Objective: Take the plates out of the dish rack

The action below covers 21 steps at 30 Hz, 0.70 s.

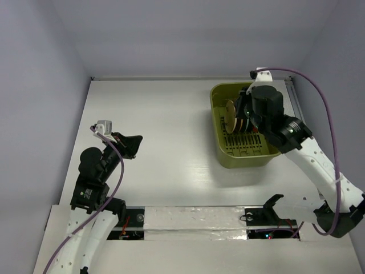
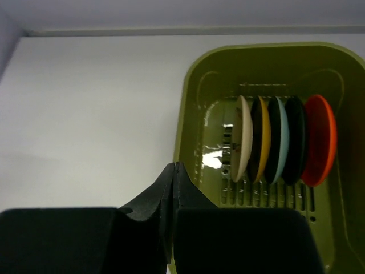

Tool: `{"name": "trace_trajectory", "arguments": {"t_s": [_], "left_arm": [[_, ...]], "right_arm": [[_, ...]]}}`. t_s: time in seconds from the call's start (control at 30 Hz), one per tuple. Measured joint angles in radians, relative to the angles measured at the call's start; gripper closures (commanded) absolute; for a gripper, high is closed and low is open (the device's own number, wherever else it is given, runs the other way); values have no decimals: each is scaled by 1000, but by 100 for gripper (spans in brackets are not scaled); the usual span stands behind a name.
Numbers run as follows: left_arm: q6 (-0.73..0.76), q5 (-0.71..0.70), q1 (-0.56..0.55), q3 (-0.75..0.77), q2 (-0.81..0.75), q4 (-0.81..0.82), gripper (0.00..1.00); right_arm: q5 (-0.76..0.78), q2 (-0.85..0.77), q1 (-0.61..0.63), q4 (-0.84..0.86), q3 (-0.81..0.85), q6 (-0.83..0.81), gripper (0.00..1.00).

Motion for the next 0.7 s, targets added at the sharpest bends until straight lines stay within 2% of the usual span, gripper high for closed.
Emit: {"name": "trace_trajectory", "arguments": {"t_s": [0.13, 0.17, 0.2, 0.23, 0.27, 0.3, 0.33, 0.43, 0.7], "left_arm": [[0, -4, 0, 0, -2, 0, 100], [0, -4, 0, 0, -2, 0, 100], [0, -4, 0, 0, -2, 0, 98], [0, -3, 0, 0, -2, 0, 88], [2, -3, 0, 0, -2, 0, 83], [1, -3, 0, 0, -2, 0, 79], [-1, -2, 0, 0, -2, 0, 72], [-1, -3, 0, 0, -2, 0, 66], [-1, -2, 0, 0, -3, 0, 62]], "right_arm": [[69, 100, 0, -29, 23, -17, 97], [80, 127, 0, -37, 28, -19, 85], [94, 159, 0, -45, 35, -22, 79], [104, 187, -3, -51, 42, -26, 73], [110, 220, -11, -59, 49, -31, 64], [114, 242, -16, -63, 53, -34, 62], [117, 266, -28, -63, 53, -42, 61], [122, 317, -64, -71, 53, -48, 60], [155, 422, -127, -69, 63, -59, 59]]}}
